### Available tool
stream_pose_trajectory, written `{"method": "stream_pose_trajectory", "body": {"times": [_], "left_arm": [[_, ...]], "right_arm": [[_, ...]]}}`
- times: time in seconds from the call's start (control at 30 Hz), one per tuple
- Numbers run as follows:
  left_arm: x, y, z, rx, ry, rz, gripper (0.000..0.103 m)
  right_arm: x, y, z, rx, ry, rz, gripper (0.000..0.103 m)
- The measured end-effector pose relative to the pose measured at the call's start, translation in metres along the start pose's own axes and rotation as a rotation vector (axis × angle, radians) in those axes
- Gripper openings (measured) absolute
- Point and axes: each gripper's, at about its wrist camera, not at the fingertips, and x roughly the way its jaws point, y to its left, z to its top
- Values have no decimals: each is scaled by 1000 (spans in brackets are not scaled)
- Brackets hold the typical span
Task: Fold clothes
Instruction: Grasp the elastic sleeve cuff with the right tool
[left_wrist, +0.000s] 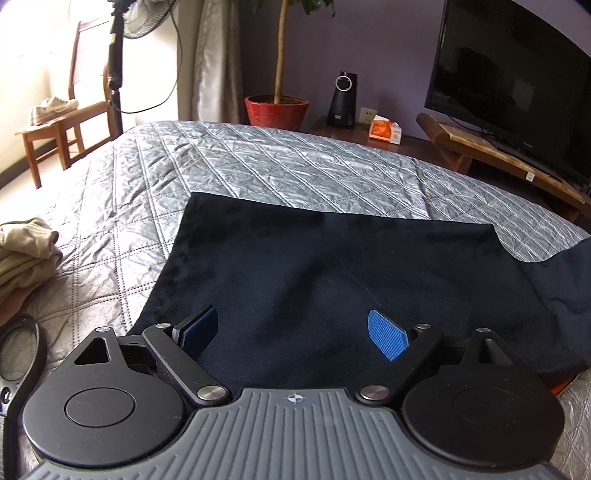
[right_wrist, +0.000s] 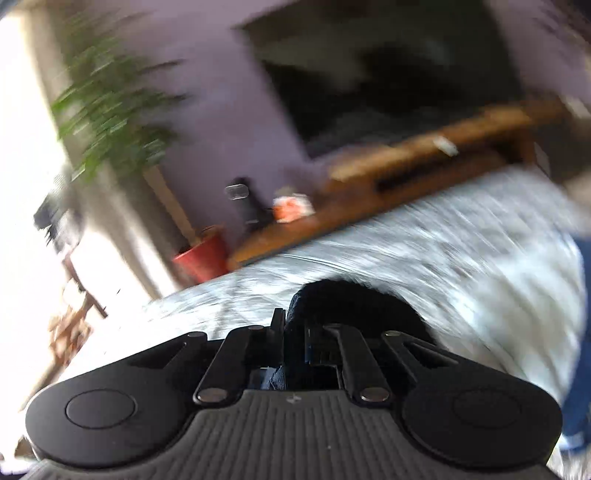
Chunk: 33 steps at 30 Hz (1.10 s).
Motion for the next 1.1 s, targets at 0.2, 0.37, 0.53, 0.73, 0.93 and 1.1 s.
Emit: {"method": "stream_pose_trajectory", "body": {"times": [0.2, 0.37, 0.53, 0.73, 0.93, 1.1], "left_arm": [[0, 16, 4, -59, 11, 12, 92], [-3, 24, 6, -79, -5, 22, 92], [-3, 34, 9, -124, -10, 53, 92], [-5, 42, 10, -138, -9, 57, 92], [-5, 44, 10, -145, 1, 47, 92], [-6, 42, 10, -134, -3, 45, 92]], "right_arm": [[20, 102, -43, -444, 95, 112, 8], [49, 150, -89, -696, 165, 137, 8], [80, 180, -119, -816, 258, 169, 12], [74, 187, -127, -676, 383, 250, 47], [-18, 153, -87, -639, 102, 169, 60], [-33, 128, -117, -921, 193, 15, 60]]}}
